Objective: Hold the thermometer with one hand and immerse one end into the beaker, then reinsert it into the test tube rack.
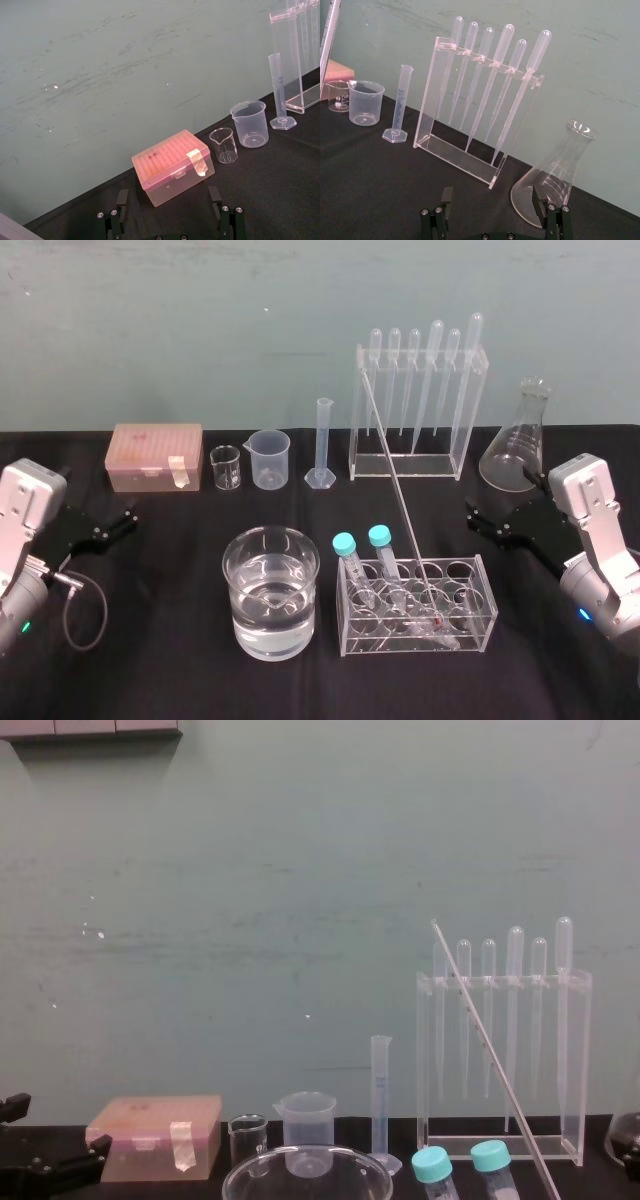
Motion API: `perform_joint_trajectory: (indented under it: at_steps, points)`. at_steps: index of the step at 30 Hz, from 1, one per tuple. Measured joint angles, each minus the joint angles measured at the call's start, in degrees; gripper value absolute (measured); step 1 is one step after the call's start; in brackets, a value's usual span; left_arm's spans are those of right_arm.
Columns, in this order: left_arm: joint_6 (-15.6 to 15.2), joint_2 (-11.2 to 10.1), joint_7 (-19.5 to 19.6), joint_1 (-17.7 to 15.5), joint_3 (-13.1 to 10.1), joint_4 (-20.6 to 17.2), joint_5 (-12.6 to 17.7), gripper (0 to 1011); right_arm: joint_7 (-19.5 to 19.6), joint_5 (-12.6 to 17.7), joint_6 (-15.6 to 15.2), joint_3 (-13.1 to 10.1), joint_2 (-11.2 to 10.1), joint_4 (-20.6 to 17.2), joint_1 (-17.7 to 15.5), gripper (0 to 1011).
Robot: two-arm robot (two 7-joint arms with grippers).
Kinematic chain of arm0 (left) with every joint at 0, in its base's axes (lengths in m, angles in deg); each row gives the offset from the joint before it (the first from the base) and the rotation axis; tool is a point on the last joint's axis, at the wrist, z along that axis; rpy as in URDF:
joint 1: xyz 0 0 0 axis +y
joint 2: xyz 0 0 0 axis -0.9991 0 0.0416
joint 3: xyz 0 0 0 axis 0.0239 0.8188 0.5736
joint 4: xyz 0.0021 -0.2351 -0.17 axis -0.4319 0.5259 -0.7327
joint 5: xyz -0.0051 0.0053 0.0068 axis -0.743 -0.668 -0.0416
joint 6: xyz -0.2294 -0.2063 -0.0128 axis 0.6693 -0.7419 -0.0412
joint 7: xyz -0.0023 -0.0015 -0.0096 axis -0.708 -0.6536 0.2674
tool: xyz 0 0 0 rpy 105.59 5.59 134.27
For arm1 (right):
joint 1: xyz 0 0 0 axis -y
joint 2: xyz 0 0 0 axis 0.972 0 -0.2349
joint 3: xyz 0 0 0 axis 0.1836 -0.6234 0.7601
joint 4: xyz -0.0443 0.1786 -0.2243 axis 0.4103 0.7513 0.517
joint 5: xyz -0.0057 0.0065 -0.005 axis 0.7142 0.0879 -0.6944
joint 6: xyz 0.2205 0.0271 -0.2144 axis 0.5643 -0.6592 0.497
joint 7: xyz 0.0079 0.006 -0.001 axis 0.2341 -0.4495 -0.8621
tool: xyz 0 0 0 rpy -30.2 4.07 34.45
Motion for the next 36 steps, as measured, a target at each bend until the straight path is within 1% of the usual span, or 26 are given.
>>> perform_joint_trajectory:
  at_steps: [27,30,32,33,34,35,36]
  points:
    - [0.0,0.0,0.0,0.0,0.0,0.0,0.0,1008,0.0,0.0,0.0,0.0,0.0,0.0,0.0,1003]
    - [0.0,0.0,0.0,0.0,0.0,0.0,0.0,1008,-0.6,0.2,-0.2,-0.4,0.0,-0.1,0.0,1003]
    - [0.0,0.0,0.0,0.0,0.0,0.0,0.0,1008,-1.7,0.7,-0.5,-1.0,-0.2,-0.7,0.0,1003]
    - [0.0,0.0,0.0,0.0,0.0,0.0,0.0,1008,-2.7,1.5,-0.8,-1.5,-0.4,-1.3,0.0,1003]
    - [0.0,0.0,0.0,0.0,0.0,0.0,0.0,1008,-2.7,1.5,-0.8,-1.5,-0.4,-1.3,0.0,1003]
    - [0.0,0.0,0.0,0.0,0.0,0.0,0.0,1008,-4.7,3.7,-1.6,-2.9,-0.9,-2.9,0.0,1002]
    - [0.0,0.0,0.0,0.0,0.0,0.0,0.0,1008,-5.6,4.7,-2.0,-3.4,-1.1,-3.5,-0.1,1003]
